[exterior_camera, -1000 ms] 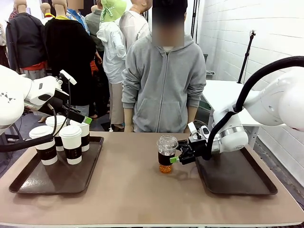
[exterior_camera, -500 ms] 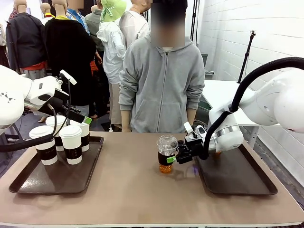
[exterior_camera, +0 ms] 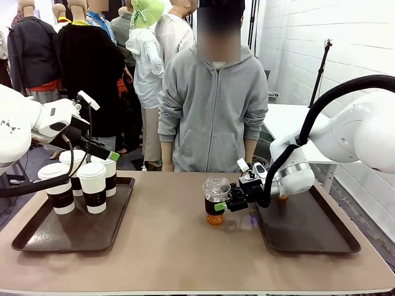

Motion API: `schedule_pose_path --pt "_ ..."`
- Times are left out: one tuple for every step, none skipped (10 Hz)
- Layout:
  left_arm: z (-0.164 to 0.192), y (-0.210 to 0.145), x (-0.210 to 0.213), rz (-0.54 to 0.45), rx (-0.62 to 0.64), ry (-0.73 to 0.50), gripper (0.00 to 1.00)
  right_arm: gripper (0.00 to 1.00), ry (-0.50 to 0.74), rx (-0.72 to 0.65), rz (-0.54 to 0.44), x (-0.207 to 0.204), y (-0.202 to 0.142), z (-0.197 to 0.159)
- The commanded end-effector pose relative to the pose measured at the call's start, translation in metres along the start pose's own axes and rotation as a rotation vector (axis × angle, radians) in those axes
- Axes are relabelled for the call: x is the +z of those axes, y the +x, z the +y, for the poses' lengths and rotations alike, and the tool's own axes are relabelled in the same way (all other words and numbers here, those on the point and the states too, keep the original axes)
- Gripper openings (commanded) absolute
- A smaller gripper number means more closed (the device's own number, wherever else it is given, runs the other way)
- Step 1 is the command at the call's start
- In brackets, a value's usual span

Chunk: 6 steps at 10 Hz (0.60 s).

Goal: Distribute the coffee onto the tray.
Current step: Pick up another iced Americano from the middle of the table and place it on the right Handle tray.

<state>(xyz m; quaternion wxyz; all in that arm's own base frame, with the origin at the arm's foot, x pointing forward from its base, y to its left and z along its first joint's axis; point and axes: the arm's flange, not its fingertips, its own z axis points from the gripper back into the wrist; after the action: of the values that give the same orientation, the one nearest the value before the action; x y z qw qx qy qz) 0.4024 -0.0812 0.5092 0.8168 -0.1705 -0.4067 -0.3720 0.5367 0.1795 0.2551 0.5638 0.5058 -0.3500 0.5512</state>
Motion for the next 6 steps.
schedule_pose_path --pt "0.002 -0.002 -0.001 0.0 0.004 -0.004 1.0 0.83 0.026 -0.017 -0.011 -0.001 0.003 -0.003" --pt "0.002 -0.002 -0.001 0.0 0.004 -0.004 1.0 0.83 0.022 -0.015 -0.014 -0.001 0.003 -0.002" --pt "0.002 -0.002 -0.001 0.0 0.004 -0.004 1.0 0.83 0.026 -0.011 -0.02 -0.001 0.004 -0.001" --pt "0.002 -0.002 -0.001 0.0 0.004 -0.004 1.0 0.83 0.027 -0.004 -0.026 0.001 0.008 0.002" --pt "0.002 -0.002 -0.001 0.0 0.004 -0.004 1.0 0.83 0.03 0.003 -0.042 0.006 0.013 0.007" --pt "0.002 -0.002 -0.001 0.0 0.004 -0.004 1.0 0.83 0.019 0.024 -0.047 0.012 0.022 0.012"
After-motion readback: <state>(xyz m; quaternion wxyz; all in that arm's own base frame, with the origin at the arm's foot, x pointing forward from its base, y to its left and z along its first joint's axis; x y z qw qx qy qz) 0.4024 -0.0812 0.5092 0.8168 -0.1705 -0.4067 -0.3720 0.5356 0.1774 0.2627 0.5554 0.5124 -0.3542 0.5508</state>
